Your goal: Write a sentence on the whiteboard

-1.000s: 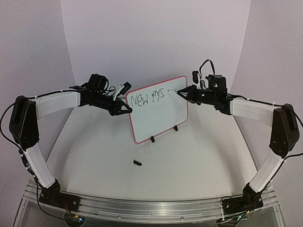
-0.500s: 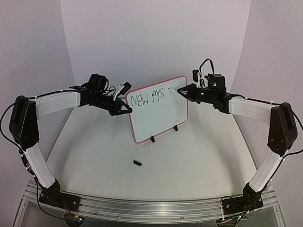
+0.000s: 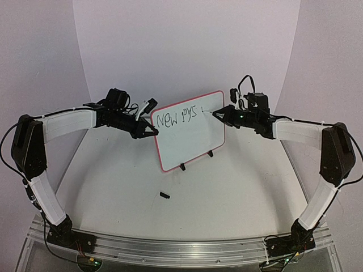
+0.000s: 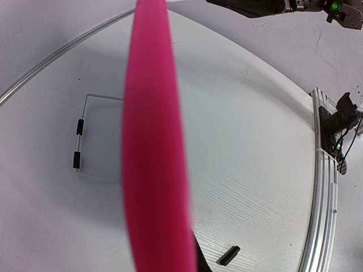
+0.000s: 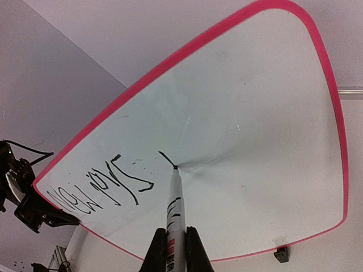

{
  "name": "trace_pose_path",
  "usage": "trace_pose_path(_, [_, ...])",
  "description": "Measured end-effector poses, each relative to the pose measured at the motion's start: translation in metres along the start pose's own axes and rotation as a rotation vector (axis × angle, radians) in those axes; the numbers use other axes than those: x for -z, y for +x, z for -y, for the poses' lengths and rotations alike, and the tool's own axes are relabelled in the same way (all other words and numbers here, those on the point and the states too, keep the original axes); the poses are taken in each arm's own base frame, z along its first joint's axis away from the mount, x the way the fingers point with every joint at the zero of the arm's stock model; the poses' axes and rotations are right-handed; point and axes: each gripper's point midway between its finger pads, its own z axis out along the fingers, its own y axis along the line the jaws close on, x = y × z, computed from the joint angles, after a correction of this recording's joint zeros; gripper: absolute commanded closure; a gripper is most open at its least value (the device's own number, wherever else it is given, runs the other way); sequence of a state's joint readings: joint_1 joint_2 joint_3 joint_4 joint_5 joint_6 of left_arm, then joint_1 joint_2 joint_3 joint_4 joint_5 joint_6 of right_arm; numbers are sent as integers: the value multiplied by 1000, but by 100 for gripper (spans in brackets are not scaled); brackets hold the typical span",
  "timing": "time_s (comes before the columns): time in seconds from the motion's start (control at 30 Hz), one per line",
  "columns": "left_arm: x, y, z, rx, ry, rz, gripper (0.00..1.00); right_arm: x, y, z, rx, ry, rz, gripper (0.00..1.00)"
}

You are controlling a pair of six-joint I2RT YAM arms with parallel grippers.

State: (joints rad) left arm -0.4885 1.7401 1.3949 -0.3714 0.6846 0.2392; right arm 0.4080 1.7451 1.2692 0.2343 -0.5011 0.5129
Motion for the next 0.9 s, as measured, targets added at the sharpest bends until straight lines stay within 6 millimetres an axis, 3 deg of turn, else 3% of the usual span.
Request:
trace_pose_path(0.17, [0, 0, 0, 0, 0, -1, 100, 0, 14, 9, -15, 18, -28, 100])
trace_pose_path(0.43, [0, 0, 0, 0, -2, -3, 100, 1, 19, 11, -22, 23, -36, 100])
trace_pose_path(0.67, [0, 0, 1, 0, -3, -5, 100, 15, 0, -5, 1, 4, 15, 100])
trace_pose_path(0.9, [0, 0, 1, 1, -3, -6, 100, 16, -14, -14, 15, -15, 46, 100])
